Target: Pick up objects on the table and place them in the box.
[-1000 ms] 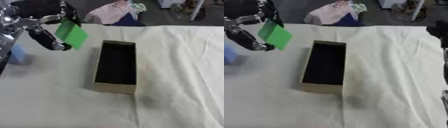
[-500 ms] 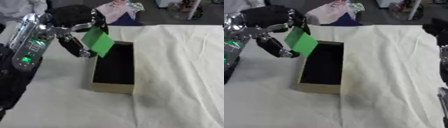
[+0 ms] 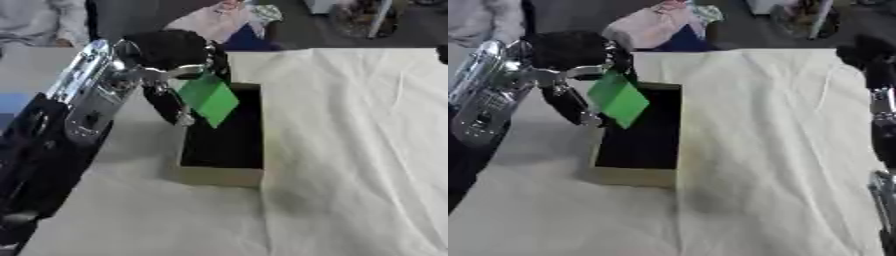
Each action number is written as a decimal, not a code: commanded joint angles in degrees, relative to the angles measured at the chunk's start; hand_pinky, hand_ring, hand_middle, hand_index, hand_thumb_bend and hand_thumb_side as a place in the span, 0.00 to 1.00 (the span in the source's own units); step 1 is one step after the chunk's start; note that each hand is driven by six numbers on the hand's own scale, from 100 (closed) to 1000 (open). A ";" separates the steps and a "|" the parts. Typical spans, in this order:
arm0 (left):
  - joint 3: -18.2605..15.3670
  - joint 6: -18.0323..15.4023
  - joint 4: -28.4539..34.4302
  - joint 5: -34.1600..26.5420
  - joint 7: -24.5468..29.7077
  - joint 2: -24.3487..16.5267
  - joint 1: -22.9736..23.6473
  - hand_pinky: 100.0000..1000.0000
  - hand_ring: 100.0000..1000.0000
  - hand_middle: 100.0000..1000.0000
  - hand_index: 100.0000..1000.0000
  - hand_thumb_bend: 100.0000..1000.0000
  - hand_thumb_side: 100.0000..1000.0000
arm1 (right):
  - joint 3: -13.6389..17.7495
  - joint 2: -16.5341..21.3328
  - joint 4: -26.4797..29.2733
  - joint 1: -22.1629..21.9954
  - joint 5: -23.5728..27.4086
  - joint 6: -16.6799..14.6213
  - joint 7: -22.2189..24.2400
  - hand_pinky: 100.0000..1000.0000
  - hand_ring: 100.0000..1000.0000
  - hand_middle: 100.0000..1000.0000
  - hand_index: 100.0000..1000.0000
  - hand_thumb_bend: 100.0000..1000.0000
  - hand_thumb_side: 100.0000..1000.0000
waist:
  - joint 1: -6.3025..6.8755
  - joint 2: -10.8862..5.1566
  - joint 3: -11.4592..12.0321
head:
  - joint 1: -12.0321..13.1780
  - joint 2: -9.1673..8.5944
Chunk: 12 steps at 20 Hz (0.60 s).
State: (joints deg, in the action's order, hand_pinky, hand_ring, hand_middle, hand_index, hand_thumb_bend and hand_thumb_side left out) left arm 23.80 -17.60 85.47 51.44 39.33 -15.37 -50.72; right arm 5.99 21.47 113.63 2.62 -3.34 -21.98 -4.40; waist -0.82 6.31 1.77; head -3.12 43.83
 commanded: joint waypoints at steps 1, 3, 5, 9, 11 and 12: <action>-0.14 -0.45 -2.38 2.63 -1.18 1.28 -1.72 0.46 0.54 0.51 0.64 0.06 0.00 | 0.21 1.03 0.96 0.66 0.44 -0.05 0.31 0.81 0.77 0.63 0.82 0.00 0.86 | -0.07 -0.57 -0.10 | 0.23 0.28; -0.03 -0.54 -3.89 4.26 -2.26 2.09 -1.75 0.47 0.54 0.51 0.64 0.07 0.00 | 0.21 0.96 0.96 0.62 0.44 0.04 0.35 0.81 0.77 0.63 0.82 0.00 0.86 | -0.06 -0.56 -0.10 | 0.53 0.28; 0.20 -0.53 -5.32 5.76 -3.33 2.84 -1.63 0.47 0.54 0.51 0.64 0.06 0.00 | 0.19 0.88 0.96 0.60 0.45 0.11 0.39 0.81 0.77 0.63 0.82 0.00 0.86 | -0.04 -0.54 -0.09 | 0.87 0.28; 0.31 -0.20 -7.60 7.71 -4.97 3.84 -1.31 0.47 0.54 0.51 0.64 0.06 0.00 | 0.16 0.80 0.96 0.58 0.45 0.13 0.46 0.81 0.77 0.63 0.82 0.00 0.86 | -0.05 -0.52 -0.08 | 1.10 0.28; 0.25 0.10 -8.45 8.25 -5.64 4.29 -1.20 0.46 0.54 0.51 0.65 0.06 0.02 | 0.13 0.70 0.96 0.56 0.45 0.19 0.51 0.81 0.77 0.63 0.82 0.00 0.87 | -0.06 -0.49 -0.08 | 1.13 0.28; 0.26 0.24 -8.85 8.38 -5.92 4.56 -1.16 0.46 0.54 0.51 0.65 0.06 0.02 | 0.10 0.64 0.96 0.55 0.45 0.24 0.55 0.81 0.77 0.63 0.82 0.00 0.87 | -0.06 -0.47 -0.08 | 1.15 0.28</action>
State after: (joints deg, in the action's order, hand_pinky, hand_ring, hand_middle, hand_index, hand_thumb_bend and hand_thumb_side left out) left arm 24.33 -17.52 76.54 59.40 34.05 -10.97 -50.92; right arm 5.96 21.42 113.63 2.70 -3.20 -21.63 -4.04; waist -0.81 6.39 1.74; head -2.12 43.83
